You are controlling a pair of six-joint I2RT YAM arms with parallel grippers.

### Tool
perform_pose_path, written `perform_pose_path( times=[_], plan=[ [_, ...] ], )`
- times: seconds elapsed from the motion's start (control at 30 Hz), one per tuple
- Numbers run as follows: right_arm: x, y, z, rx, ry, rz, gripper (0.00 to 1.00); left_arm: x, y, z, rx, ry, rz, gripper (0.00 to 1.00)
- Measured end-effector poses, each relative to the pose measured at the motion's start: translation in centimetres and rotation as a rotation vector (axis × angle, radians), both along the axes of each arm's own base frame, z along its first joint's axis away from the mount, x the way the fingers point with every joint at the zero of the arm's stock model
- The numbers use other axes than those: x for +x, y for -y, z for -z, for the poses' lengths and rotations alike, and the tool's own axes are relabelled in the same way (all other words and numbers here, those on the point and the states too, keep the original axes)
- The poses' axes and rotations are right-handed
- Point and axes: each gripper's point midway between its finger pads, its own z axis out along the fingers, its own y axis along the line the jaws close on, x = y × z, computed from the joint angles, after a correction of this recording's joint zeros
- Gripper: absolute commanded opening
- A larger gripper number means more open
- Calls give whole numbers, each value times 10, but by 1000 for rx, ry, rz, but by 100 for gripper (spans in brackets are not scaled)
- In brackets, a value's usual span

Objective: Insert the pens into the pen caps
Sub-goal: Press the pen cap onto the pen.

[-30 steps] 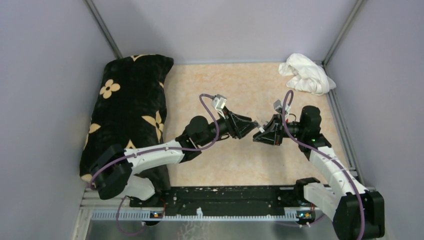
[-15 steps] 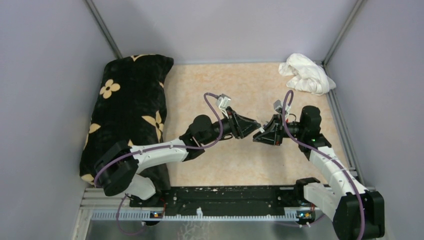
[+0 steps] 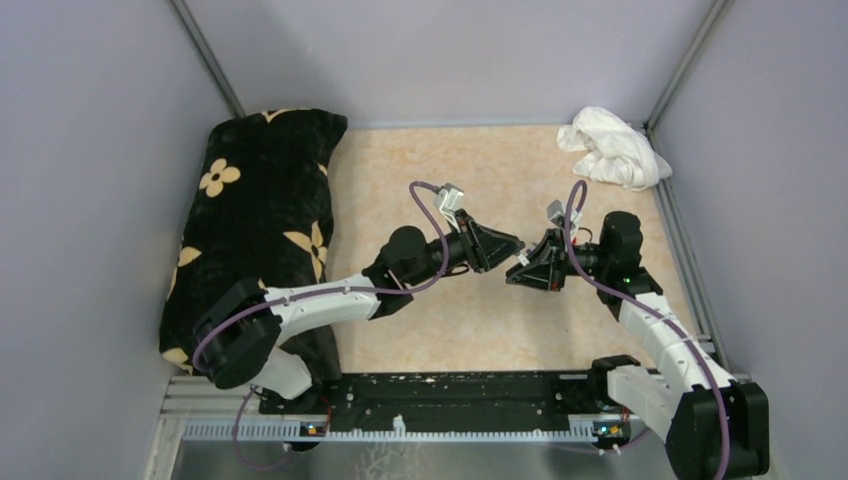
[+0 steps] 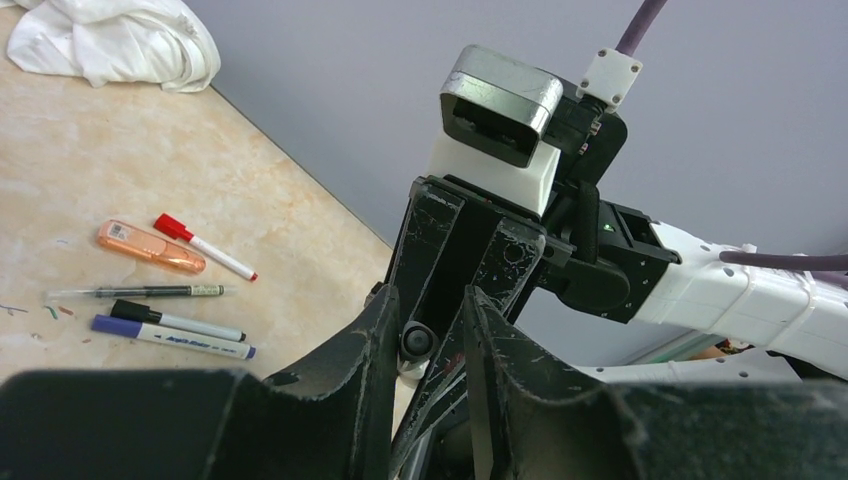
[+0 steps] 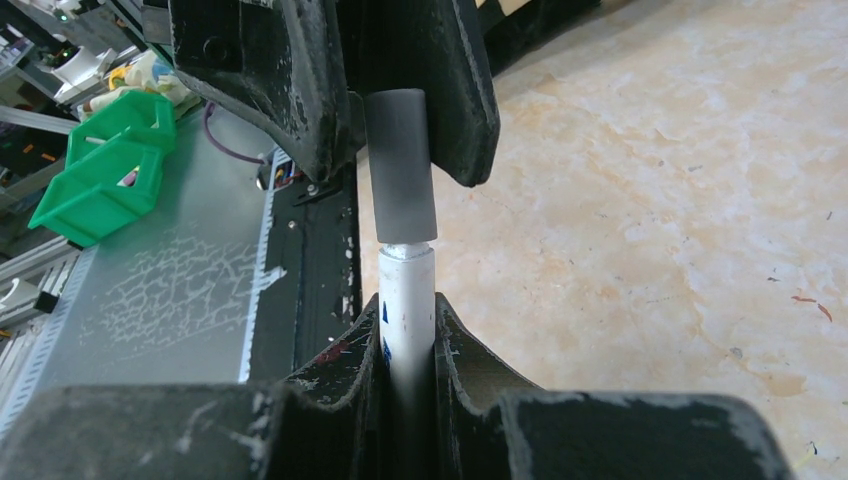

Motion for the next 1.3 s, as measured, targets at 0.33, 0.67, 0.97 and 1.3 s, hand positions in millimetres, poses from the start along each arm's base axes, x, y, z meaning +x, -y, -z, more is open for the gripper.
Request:
perform_pose_path(
  times=[0.33, 0.67, 0.97, 1.3],
  plan=[
    [0, 0, 0, 0, 0, 0, 0, -2, 6, 9, 3, -30, 31, 21],
    [1, 1, 1, -2, -7, 7, 0, 1, 9, 13, -3, -127, 28, 18],
    [7, 4, 4, -13, -24, 47, 0, 9, 15, 18, 29, -238, -54, 14],
    [20, 10, 15, -66, -26, 135, 0, 23, 24, 32, 189, -360, -250, 18]
  ],
)
